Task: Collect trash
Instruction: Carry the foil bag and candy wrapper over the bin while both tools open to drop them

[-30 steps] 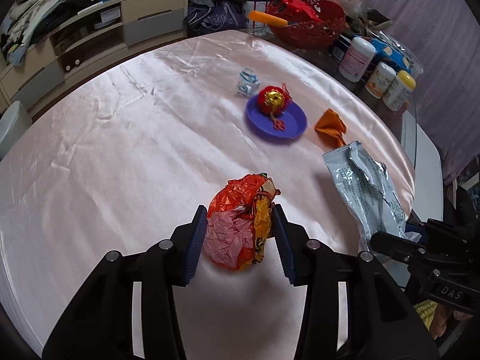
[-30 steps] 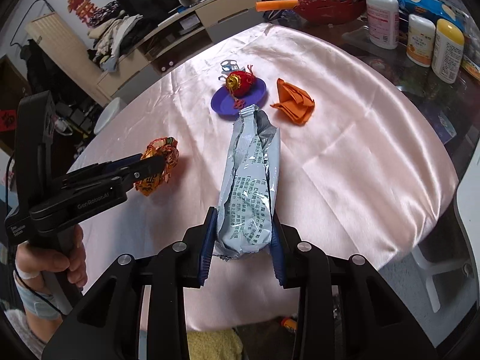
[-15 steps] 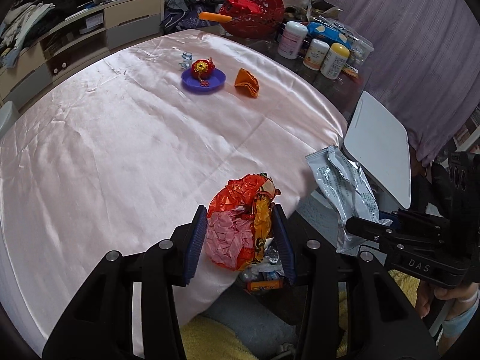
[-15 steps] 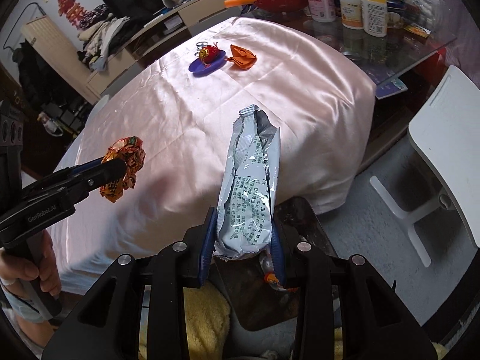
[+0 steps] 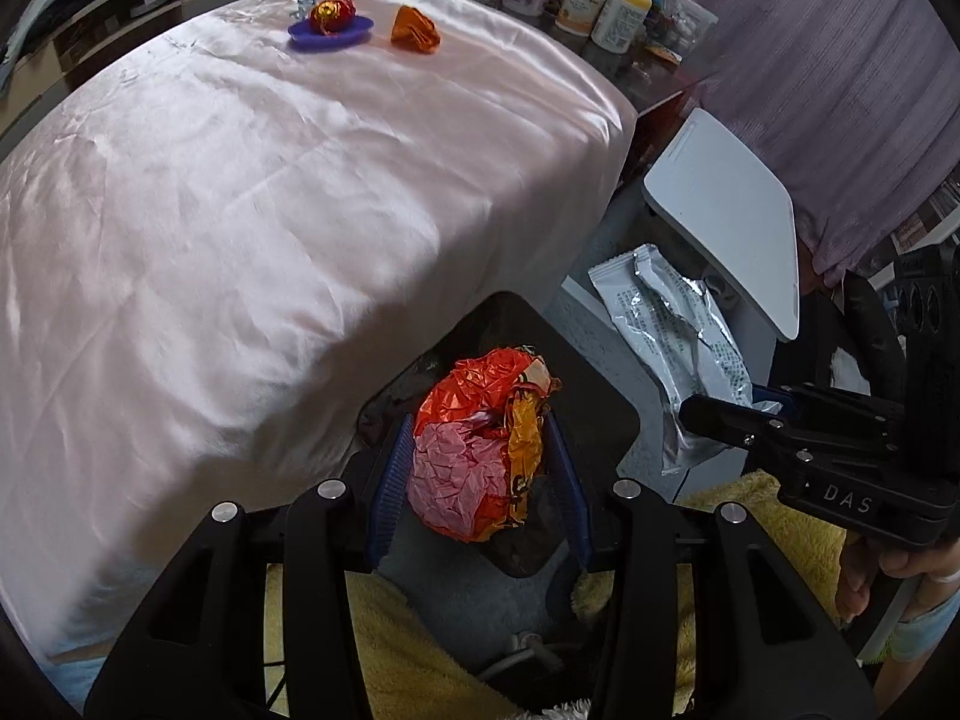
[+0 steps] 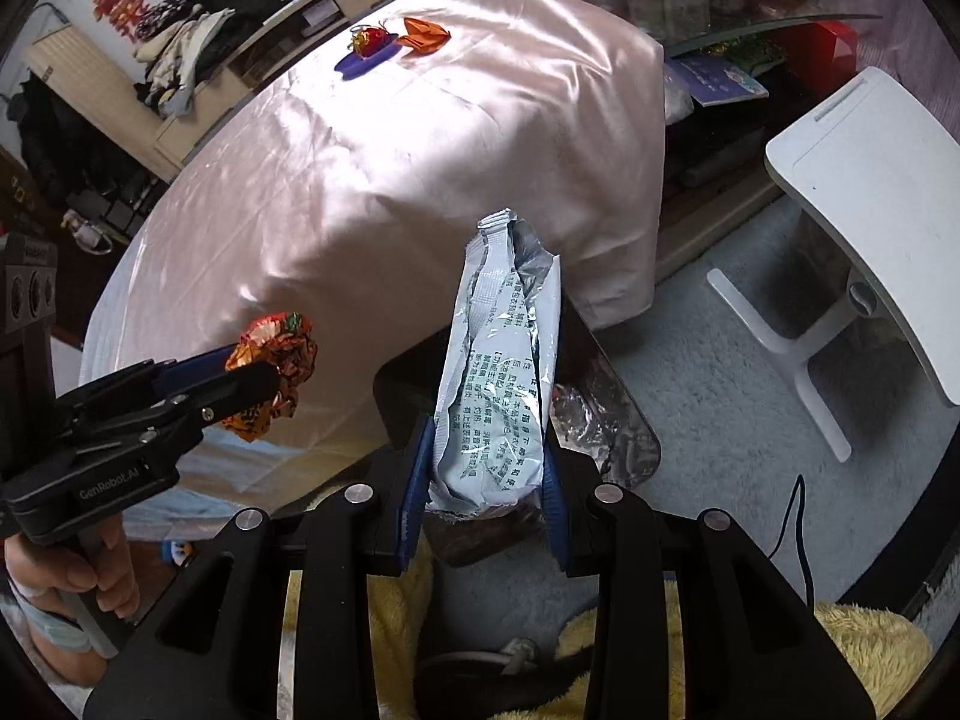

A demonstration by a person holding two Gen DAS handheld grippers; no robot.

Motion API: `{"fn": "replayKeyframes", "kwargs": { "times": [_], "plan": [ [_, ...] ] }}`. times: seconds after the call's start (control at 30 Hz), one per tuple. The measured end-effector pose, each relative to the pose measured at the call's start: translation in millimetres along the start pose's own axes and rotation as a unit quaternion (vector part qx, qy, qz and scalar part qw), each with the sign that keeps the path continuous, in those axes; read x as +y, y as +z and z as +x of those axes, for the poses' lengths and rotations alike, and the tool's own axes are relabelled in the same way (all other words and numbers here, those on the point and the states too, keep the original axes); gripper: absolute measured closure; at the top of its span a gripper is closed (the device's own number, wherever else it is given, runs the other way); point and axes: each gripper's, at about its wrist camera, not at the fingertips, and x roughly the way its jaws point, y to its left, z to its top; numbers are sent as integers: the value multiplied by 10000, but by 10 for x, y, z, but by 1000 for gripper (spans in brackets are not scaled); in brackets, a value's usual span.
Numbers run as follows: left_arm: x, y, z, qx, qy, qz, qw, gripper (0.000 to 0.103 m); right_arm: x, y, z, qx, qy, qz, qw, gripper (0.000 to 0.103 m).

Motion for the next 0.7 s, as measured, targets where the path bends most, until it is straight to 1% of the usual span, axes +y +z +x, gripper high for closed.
{"fn": "replayKeyframes", "kwargs": {
  "times": [0.17,0.37,0.5,0.7],
  "plan": [
    [-43,-175,251,362,-8,14,9993,61,-90,-38,145,247,-14,69,9997,69],
    [-95,-241,477,699,-48,89,9975,60,-164,-96,362,502,-161,178,9985,69],
    [-88,-243,548,796,-50,107,9968,59,-149,-75,414,549,-132,197,9982,67],
    [-71,-229,569,848,-176,104,9962,54,-138,34,428,530,-108,232,9983,62]
  ]
}}
